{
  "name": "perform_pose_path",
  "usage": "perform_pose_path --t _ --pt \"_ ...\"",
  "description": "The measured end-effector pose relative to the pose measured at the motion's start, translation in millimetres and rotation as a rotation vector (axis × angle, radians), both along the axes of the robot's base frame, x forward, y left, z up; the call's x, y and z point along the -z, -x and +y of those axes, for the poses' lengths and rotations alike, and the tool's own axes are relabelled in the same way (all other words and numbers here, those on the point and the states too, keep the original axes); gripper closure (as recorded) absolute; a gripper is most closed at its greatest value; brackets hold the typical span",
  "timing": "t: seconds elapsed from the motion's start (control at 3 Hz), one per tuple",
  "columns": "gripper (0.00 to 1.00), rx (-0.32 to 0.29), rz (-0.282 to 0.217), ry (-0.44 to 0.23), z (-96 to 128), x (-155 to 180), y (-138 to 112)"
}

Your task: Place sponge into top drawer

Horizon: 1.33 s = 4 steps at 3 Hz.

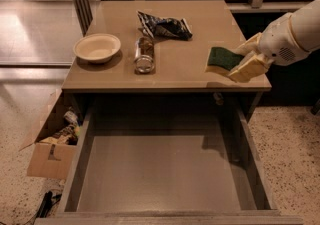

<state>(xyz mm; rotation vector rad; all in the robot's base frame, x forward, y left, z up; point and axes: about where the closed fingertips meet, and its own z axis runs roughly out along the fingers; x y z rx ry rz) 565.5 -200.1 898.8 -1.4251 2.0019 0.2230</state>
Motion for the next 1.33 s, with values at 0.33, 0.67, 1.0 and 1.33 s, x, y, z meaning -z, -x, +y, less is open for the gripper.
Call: perform_pose_path --t 0.33,0.67,1.0,1.33 --pt "1.0 0.028 0.013 -0.027 -13 16 49" --pt "1.0 0.028 0.013 -0.027 -13 16 49" --pt "1.0 0.017 0.049 -0.049 1 40 57" --pt "1.0 0.025 0.091 -0.103 29 79 77"
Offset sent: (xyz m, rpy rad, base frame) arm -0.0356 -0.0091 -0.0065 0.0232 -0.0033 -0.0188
